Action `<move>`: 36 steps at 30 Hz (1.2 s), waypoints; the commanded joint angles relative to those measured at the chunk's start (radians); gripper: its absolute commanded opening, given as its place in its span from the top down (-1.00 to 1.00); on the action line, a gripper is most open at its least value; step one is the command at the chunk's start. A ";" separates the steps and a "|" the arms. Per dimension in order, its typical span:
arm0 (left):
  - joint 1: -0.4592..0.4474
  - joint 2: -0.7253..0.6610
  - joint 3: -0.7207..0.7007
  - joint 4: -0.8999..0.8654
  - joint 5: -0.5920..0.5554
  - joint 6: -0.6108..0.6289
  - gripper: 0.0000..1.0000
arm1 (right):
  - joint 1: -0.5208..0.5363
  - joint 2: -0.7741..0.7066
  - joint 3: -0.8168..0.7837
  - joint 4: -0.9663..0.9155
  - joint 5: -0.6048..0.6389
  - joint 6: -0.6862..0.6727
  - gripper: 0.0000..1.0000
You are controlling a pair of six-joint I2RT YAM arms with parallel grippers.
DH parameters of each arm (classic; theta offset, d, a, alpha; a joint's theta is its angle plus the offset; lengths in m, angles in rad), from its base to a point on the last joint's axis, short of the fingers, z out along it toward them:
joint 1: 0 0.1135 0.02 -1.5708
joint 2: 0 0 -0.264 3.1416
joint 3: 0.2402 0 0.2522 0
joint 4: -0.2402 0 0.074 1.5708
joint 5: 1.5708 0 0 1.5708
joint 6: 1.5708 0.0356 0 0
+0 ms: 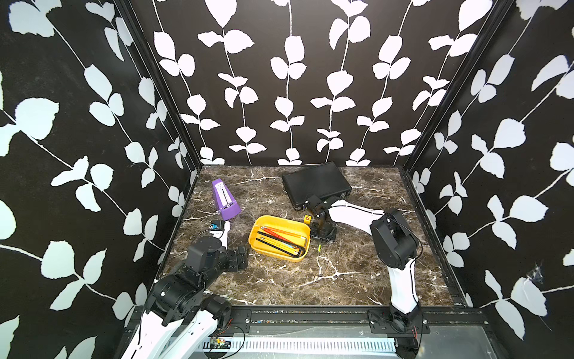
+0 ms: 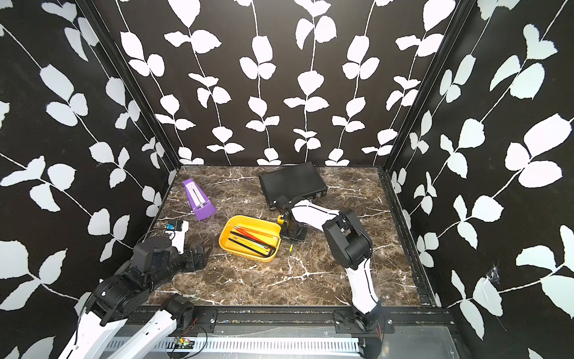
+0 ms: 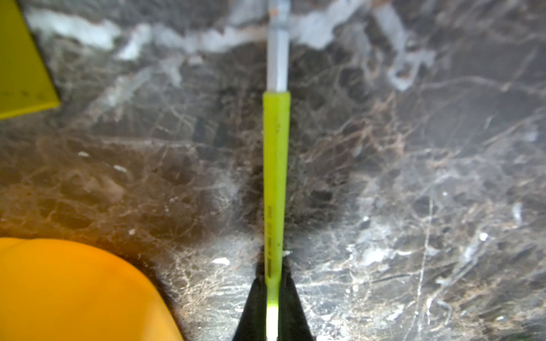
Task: Put the hex key on the desktop into the storage box
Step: Pick up the Allen key from the center of the board, then place the Allen key in the storage box.
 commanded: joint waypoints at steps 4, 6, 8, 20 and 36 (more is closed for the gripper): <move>-0.004 0.005 -0.009 0.018 -0.001 0.005 -0.73 | -0.003 0.059 -0.023 -0.058 0.051 -0.010 1.00; -0.004 0.005 -0.009 0.019 -0.003 0.005 -0.73 | -0.003 0.044 -0.011 -0.070 0.072 -0.013 1.00; -0.003 0.006 -0.009 0.019 -0.003 0.005 -0.73 | -0.003 0.033 0.004 -0.086 0.090 -0.017 1.00; -0.004 0.010 -0.009 0.019 0.001 0.006 -0.73 | 0.000 -0.063 0.186 -0.222 0.236 -0.233 1.00; -0.003 0.014 -0.007 0.016 0.003 0.006 -0.73 | 0.161 0.052 0.601 -0.253 0.199 -0.971 1.00</move>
